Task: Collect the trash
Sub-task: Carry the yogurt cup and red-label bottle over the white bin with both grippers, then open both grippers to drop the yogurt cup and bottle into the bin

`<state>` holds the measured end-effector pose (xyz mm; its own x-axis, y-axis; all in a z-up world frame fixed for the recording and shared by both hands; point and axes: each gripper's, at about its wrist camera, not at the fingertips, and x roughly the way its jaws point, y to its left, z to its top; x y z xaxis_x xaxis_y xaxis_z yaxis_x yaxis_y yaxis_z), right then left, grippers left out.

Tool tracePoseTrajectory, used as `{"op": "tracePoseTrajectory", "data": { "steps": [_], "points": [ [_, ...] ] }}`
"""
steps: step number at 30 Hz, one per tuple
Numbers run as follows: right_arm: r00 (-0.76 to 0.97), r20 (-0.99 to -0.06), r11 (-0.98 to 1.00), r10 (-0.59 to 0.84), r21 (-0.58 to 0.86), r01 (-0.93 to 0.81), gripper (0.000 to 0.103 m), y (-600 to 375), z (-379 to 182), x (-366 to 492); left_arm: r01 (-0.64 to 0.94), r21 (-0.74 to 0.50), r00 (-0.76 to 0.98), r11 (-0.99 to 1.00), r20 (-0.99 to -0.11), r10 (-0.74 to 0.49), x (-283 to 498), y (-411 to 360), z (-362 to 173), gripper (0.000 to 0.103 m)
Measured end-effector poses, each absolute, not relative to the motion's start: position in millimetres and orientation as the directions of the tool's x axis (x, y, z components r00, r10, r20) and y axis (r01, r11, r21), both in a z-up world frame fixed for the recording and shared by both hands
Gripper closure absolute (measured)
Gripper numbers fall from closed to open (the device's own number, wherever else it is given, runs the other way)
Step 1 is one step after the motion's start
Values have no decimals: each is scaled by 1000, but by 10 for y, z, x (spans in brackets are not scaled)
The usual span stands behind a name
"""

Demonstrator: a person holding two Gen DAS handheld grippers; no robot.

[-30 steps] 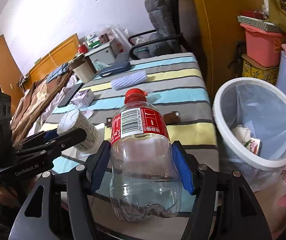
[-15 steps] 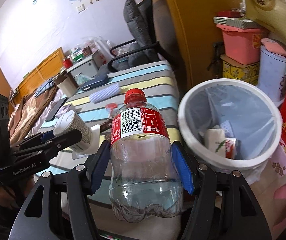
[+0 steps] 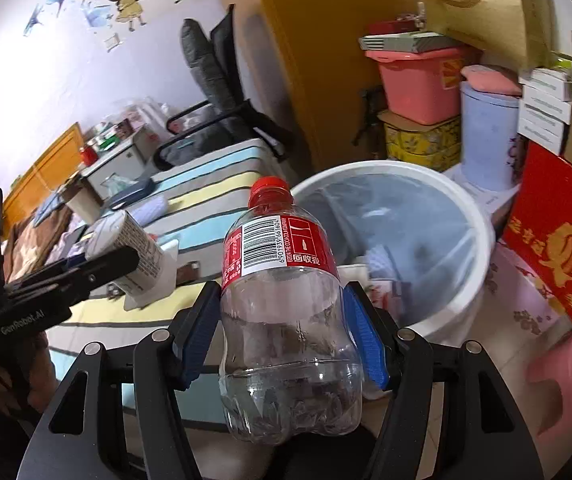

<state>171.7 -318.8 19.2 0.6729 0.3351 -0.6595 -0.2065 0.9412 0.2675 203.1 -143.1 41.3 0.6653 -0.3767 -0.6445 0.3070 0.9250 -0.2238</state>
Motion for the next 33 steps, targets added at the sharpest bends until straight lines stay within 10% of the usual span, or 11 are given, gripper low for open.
{"op": "tracePoseTrajectory", "data": {
  "steps": [33],
  "points": [
    [658, -733, 984, 174, 154, -90, 38, -3572, -11, 2076, 402, -296, 558, 866, -671, -489, 2859, -2219, -6, 47]
  ]
}}
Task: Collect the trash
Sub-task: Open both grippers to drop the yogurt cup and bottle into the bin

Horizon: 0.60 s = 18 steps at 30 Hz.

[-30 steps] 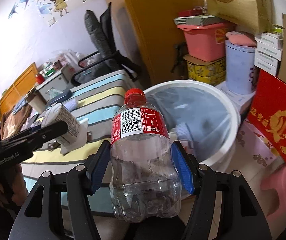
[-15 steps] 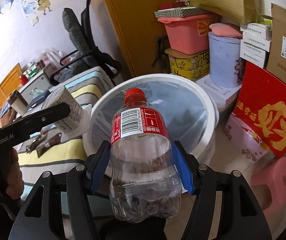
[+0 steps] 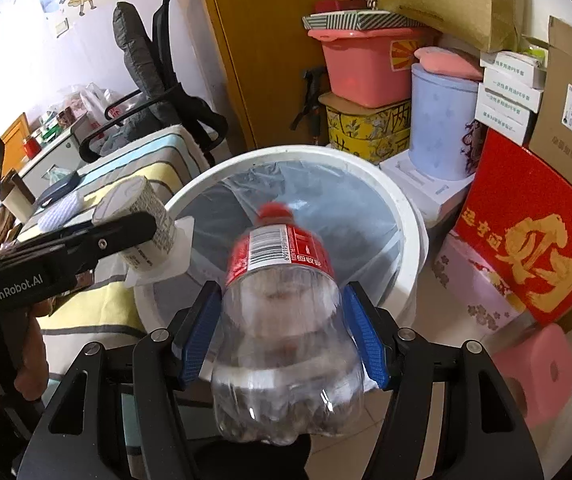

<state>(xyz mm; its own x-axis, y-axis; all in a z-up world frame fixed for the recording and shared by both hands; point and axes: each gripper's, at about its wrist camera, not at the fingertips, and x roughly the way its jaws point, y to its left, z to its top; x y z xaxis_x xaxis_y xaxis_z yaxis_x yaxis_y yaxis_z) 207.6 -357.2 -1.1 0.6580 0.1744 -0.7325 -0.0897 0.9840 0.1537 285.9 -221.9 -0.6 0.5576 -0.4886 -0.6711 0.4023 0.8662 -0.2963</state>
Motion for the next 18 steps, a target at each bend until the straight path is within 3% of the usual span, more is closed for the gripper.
{"op": "tracePoseTrajectory", "data": {
  "steps": [5, 18],
  "points": [
    [671, -717, 981, 189, 162, -103, 38, -3573, 17, 2058, 395, -295, 572, 870, -662, -484, 2850, -2198, 13, 38],
    [706, -681, 979, 193, 185, -90, 38, -3561, 119, 1894, 367, -294, 610, 882, -640, -467, 2674, -1981, 136, 38]
  ]
}}
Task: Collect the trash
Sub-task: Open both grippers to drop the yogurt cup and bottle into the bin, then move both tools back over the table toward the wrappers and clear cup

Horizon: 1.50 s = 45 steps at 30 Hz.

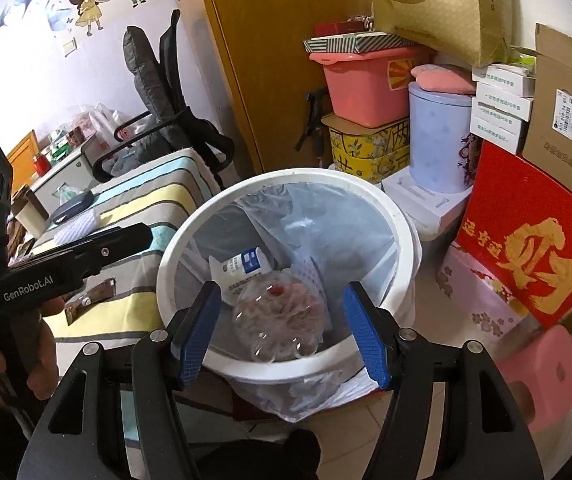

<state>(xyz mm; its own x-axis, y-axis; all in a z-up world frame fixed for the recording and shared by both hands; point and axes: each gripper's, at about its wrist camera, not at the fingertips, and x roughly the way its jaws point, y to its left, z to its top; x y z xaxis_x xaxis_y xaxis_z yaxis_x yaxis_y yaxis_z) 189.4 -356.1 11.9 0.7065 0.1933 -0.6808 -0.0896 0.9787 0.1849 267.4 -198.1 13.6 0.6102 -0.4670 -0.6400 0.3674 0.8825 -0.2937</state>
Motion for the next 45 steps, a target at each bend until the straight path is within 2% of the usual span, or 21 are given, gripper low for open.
{"op": "tracePoseTrajectory", "data": {
  "steps": [7, 13, 27, 45],
  "points": [
    [712, -664, 971, 227, 208, -116, 38, -3490, 165, 1770, 344, -275, 640, 898, -631, -438, 2412, -1781, 217, 38],
    [710, -658, 967, 251, 205, -151, 49, -3377, 188, 1665, 317, -260, 654, 912, -637, -409, 2155, -1587, 264, 38],
    [690, -622, 929, 369, 230, -290, 49, -2937, 258, 1443, 214, -233, 712, 949, -627, -315, 1624, -1050, 344, 38],
    [612, -653, 888, 446, 236, -395, 49, -2382, 201, 1370, 101, -190, 752, 977, -628, -200, 1249, -613, 286, 38]
  ]
}}
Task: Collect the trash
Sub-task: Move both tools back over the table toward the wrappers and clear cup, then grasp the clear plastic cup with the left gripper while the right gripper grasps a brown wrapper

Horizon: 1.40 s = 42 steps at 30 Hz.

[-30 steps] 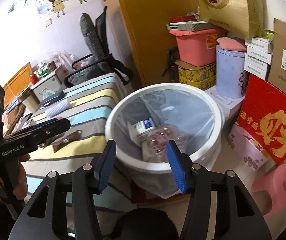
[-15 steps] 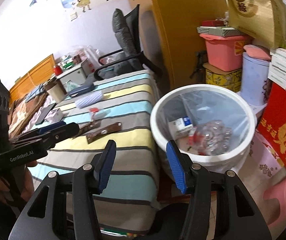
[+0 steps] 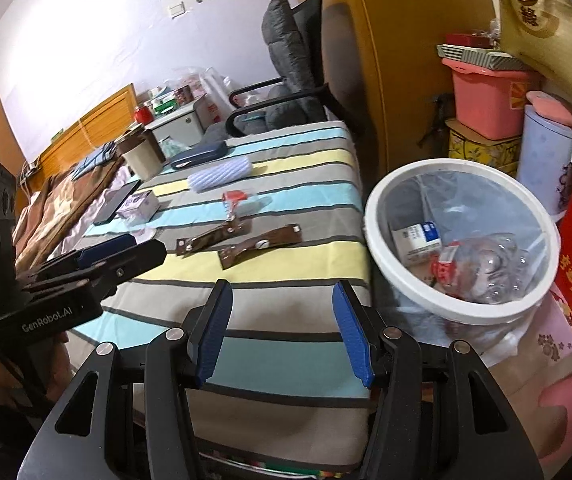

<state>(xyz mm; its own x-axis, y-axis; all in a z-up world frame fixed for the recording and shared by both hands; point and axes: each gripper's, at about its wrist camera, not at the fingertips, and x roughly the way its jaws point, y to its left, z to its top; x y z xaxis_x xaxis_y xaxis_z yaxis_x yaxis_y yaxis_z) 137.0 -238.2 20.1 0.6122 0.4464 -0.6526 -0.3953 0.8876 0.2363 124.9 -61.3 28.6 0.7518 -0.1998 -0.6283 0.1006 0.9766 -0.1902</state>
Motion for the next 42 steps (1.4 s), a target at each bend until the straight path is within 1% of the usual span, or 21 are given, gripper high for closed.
{"op": "tracePoseTrajectory", "data": {
  "steps": [9, 20, 26, 35, 42],
  "points": [
    [587, -687, 896, 428, 241, -372, 49, -2236, 149, 1380, 46, -196, 747, 980, -644, -164, 1172, -395, 194, 38],
    [564, -702, 892, 435, 252, -375, 49, -2000, 115, 1438, -17, -199, 757, 980, -643, -117, 1090, -37, 134, 38],
    [554, -707, 889, 440, 253, -382, 49, -1882, 98, 1491, -77, -200, 762, 977, -644, -72, 1085, 223, 113, 38],
    [530, -728, 891, 435, 263, -371, 49, -1759, -2, 1646, -177, -202, 758, 963, -652, 3, 1226, 658, 48, 38],
    [513, -753, 903, 411, 262, -339, 49, -1702, -116, 1847, -215, -199, 744, 956, -667, 28, 1481, 860, -42, 38]
  ]
}}
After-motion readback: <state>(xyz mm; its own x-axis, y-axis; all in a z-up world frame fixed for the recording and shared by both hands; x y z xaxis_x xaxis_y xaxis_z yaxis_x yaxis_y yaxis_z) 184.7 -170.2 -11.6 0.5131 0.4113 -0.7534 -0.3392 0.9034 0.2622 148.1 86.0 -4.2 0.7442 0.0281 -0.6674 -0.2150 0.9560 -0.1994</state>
